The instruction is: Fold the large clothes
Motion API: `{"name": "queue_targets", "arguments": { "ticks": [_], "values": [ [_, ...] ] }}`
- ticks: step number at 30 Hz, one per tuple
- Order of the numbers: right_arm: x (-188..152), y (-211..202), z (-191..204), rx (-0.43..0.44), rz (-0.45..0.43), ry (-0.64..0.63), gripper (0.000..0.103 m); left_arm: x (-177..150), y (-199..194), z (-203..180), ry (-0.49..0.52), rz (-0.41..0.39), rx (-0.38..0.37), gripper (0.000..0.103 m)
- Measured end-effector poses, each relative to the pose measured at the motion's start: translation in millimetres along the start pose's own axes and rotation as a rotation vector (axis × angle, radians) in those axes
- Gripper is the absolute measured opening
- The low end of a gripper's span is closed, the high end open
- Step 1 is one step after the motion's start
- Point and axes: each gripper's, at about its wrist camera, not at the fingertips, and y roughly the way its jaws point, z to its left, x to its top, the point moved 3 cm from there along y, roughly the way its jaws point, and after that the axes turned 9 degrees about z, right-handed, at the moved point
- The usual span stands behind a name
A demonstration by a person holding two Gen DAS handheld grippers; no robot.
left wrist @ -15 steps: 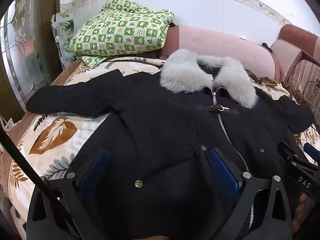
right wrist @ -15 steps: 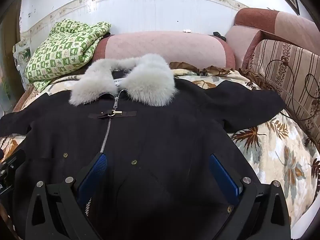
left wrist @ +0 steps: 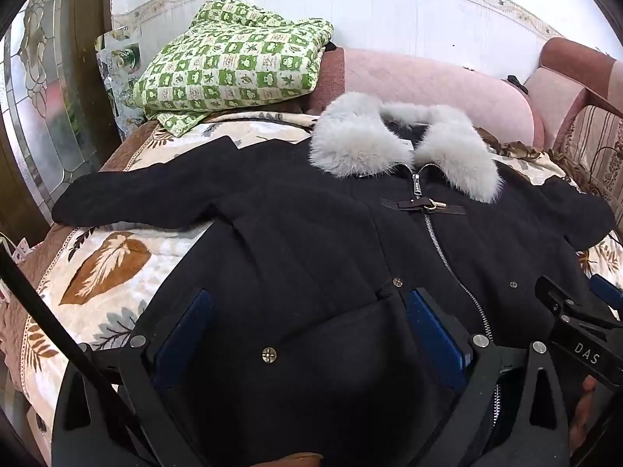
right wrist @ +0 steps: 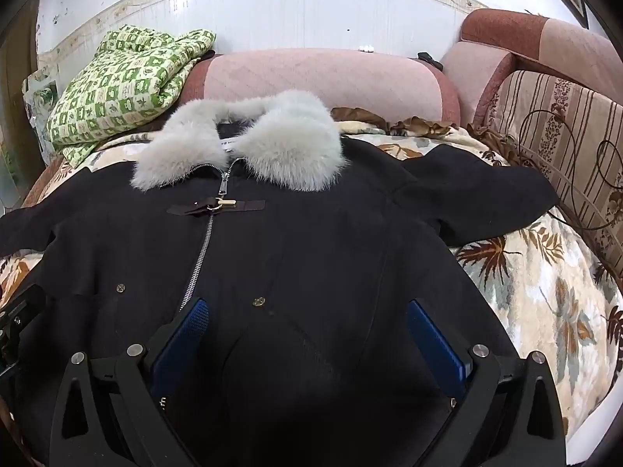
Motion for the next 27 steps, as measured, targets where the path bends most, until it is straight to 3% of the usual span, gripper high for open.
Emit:
{"name": "queue_targets", "arguments": {
  "ticks": [27],
  "values": [
    [0.7, -5.8, -0.1, -0.005, -0.016, -0.006, 0.102, -0.7, -4.2, 0.8, 0.006, -0.018, 0.009, 0.100]
  ]
}}
